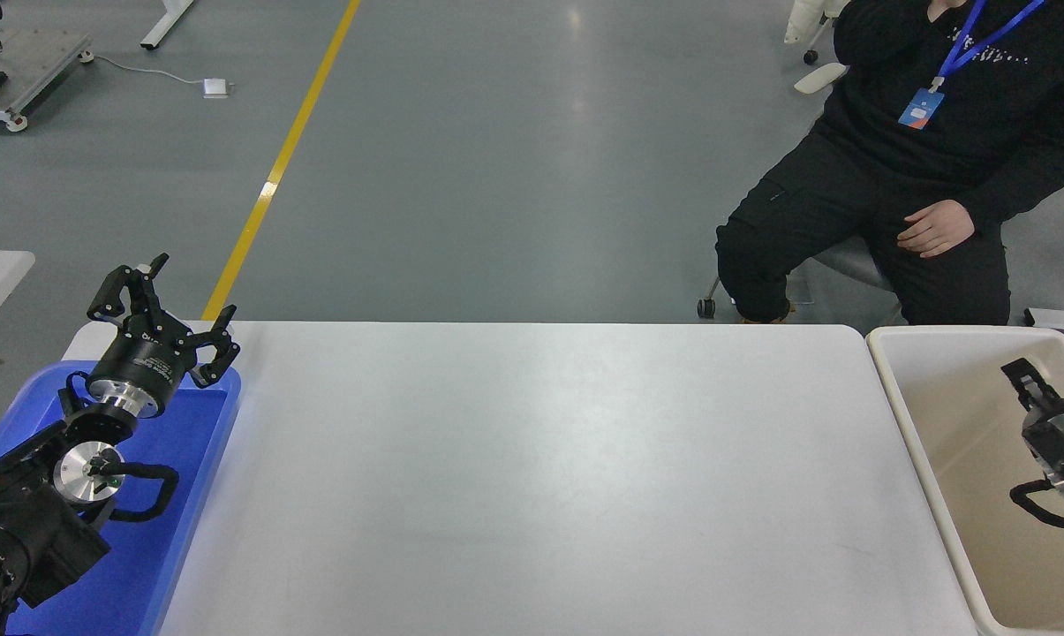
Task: Clean the table surface
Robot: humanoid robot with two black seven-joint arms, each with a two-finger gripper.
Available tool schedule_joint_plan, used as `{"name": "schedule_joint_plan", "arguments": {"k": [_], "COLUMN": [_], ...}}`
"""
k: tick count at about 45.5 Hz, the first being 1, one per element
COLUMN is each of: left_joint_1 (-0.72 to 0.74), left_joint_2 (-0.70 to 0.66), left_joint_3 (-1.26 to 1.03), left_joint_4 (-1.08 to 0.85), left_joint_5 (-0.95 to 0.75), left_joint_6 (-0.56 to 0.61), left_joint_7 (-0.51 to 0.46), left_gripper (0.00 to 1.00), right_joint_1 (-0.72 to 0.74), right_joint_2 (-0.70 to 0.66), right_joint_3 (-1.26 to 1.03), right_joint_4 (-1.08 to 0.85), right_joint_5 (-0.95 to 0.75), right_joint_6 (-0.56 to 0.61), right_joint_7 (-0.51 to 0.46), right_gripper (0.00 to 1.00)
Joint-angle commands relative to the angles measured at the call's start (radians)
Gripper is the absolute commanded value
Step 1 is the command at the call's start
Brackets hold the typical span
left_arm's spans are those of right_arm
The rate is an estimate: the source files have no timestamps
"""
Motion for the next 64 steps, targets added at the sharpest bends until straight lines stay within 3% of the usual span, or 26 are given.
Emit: {"name": "schedule_joint_plan", "arguments": {"k": [1, 8, 17, 41, 47, 53, 64], "left_joint_1": [0.002, 0.000, 0.000, 0.000, 0.000, 0.000, 0.000], "left_joint_2": [0.000, 0.000, 0.000, 0.000, 0.000, 0.000, 0.000], "left_joint_3": [0.000, 0.000, 0.000, 0.000, 0.000, 0.000, 0.000], "left_joint_4": [0.000, 0.000, 0.000, 0.000, 0.000, 0.000, 0.000], "left_joint_5": [0.000, 0.000, 0.000, 0.000, 0.000, 0.000, 0.000], "left_joint_6": [0.000, -0.001, 0.000, -0.001, -0.001, -0.001, -0.001], "left_joint_7": [0.000, 0.000, 0.000, 0.000, 0.000, 0.000, 0.000], "left_gripper": [1.00, 1.00, 1.00, 1.00, 1.00, 1.00, 1.00], "right_joint_1": [0.041, -0.037, -0.126, -0.254, -0.297, -0.303, -0.306], "right_joint_2": [-0.170, -0.187, -0.124, 0.313, 0.385, 0.425, 0.477], "right_joint_3": [0.312, 0.643, 0.786, 1.139, 1.173, 1.168, 1.164], "right_joint_4": [0.262, 0.448, 0.641, 0.657, 0.643, 0.600, 0.519], "right_joint_5": [-0.001, -0.001, -0.001, -0.013, -0.020, -0.045, -0.258], "right_joint_6": [0.004, 0.010, 0.012, 0.050, 0.182, 0.230, 0.237], "right_joint_7": [0.001, 0.001, -0.001, 0.005, 0.068, 0.131, 0.289], "right_gripper": [1.00, 1.00, 1.00, 1.00, 1.00, 1.00, 1.00]}}
